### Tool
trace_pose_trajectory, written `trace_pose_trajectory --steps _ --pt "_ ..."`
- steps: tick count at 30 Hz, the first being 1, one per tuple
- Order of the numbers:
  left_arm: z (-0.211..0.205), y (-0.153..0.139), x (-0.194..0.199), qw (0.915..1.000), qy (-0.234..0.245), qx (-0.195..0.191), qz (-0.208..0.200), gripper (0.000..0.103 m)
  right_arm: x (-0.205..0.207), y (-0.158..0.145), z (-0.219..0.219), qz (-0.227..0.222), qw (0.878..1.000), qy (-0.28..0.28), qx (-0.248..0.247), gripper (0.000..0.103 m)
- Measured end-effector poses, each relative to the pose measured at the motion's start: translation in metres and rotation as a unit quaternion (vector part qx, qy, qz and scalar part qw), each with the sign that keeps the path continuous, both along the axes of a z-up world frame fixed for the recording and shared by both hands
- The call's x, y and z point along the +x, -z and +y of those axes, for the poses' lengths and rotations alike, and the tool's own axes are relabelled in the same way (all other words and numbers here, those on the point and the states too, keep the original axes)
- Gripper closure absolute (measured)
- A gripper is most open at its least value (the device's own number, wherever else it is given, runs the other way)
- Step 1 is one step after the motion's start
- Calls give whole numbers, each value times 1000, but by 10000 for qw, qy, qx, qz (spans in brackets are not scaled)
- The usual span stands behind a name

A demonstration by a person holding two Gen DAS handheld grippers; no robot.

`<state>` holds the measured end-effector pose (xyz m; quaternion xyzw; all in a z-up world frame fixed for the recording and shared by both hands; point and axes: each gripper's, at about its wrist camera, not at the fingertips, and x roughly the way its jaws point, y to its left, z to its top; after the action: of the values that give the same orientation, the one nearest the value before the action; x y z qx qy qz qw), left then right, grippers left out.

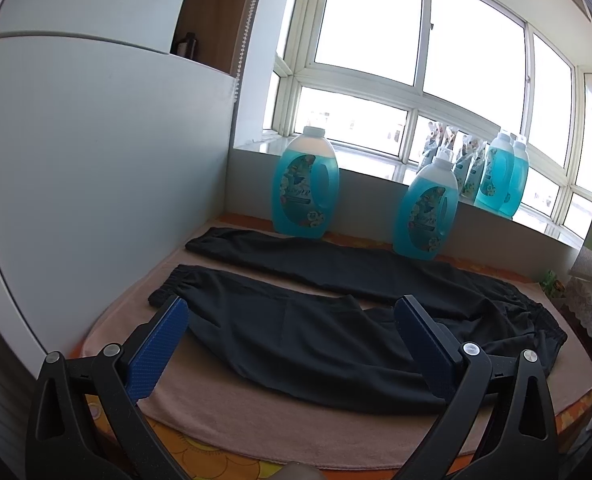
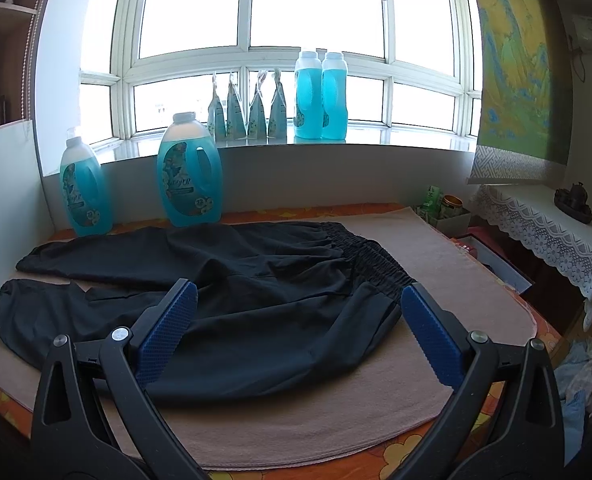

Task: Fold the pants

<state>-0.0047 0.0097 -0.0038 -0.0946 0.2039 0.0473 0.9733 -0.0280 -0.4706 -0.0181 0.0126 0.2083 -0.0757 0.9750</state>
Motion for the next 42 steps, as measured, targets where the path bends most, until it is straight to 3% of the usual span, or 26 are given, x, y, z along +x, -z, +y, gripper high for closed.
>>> trace_pose_trajectory --steps 42 --pt "5 -3 5 10000 40 -41 5 1 0 0 2 -13 10000 -13 -6 0"
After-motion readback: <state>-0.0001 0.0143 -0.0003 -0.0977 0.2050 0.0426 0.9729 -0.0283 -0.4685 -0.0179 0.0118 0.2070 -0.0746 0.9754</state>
